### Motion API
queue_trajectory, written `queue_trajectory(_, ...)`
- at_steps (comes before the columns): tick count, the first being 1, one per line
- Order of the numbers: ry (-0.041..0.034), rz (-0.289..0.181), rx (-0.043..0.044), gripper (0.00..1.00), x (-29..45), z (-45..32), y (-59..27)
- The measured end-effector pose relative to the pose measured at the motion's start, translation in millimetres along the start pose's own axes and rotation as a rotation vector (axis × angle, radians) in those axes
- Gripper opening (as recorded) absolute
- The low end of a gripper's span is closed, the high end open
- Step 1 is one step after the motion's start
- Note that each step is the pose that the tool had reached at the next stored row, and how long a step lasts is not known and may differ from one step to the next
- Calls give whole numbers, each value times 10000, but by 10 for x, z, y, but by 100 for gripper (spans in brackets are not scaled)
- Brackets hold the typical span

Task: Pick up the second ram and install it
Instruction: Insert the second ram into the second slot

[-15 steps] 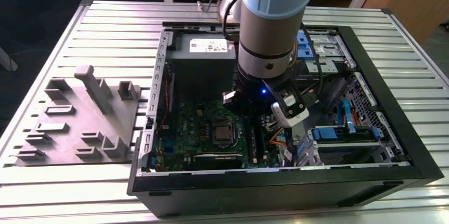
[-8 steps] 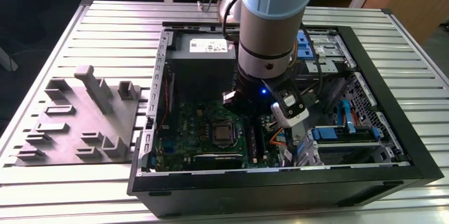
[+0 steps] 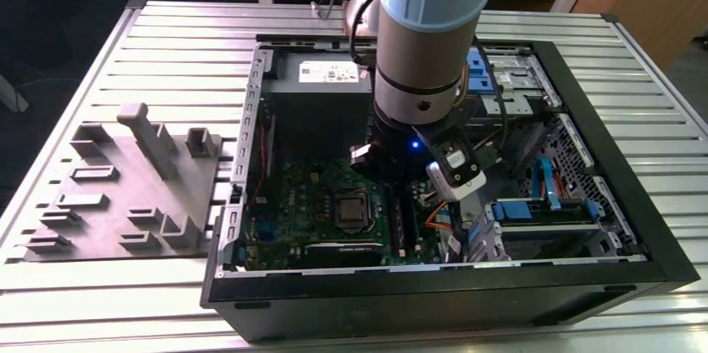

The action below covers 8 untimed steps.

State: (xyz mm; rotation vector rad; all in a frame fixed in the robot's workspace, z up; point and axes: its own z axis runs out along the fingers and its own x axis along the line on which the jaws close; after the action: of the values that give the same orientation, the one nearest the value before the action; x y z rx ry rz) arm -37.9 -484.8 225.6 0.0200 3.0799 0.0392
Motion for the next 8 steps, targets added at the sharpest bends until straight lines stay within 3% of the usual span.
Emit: queue_trajectory(8, -2, 29, -2, 11, 0, 8, 0)
